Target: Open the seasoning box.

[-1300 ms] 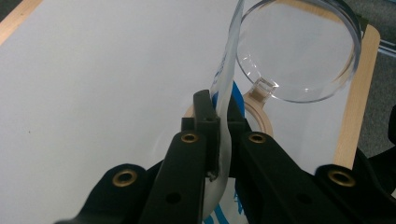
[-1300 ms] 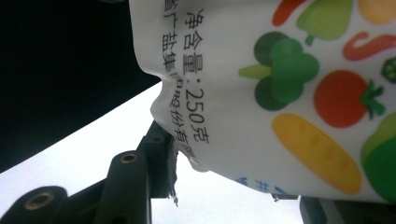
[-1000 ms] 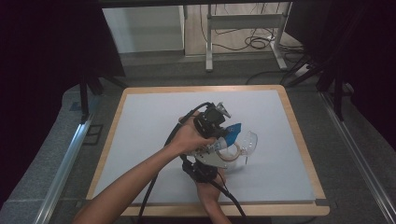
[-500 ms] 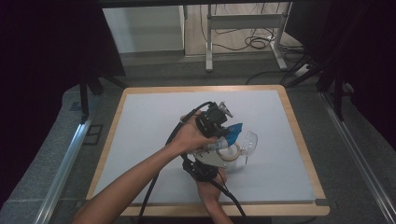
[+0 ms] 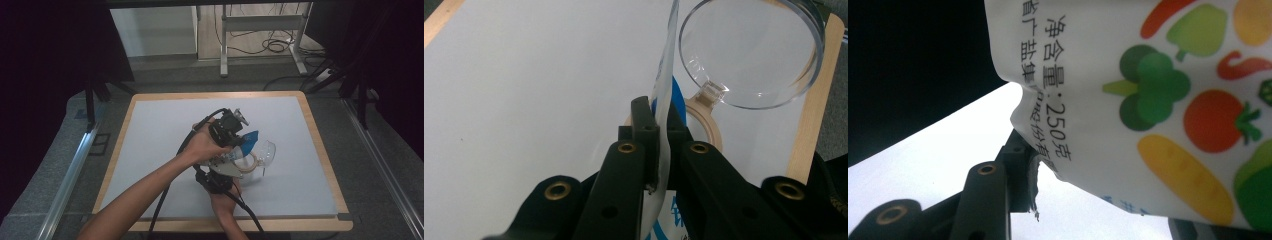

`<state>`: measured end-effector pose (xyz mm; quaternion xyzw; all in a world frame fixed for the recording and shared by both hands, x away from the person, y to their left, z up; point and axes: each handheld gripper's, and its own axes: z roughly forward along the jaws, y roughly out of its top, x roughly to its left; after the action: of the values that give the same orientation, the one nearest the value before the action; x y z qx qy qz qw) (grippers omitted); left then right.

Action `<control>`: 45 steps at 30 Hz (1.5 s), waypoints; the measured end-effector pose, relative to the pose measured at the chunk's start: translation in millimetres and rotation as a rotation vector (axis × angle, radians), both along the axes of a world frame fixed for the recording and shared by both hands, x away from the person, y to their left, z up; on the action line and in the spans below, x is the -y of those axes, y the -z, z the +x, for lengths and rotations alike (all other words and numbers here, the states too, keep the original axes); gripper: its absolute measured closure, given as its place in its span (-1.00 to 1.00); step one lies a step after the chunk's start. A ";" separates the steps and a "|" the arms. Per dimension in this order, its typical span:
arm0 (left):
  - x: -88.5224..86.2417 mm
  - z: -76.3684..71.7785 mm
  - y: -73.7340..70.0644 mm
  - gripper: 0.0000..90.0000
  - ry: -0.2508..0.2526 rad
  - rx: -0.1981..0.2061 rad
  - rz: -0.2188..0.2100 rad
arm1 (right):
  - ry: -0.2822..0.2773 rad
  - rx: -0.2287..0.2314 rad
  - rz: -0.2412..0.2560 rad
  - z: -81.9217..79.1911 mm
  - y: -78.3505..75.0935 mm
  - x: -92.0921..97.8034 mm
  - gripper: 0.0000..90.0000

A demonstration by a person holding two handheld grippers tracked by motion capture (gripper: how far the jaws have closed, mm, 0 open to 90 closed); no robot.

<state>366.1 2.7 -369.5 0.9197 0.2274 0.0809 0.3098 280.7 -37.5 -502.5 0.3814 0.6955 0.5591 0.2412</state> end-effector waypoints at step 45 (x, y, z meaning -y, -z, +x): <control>-1.1 0.6 -4.2 1.00 0.001 0.018 0.026 | 0.007 -0.007 -0.047 5.0 6.7 1.0 0.16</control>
<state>366.7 3.8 -365.3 0.9229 0.2232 0.0921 0.3000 285.7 -38.5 -509.2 0.3802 0.7080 0.5402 0.2497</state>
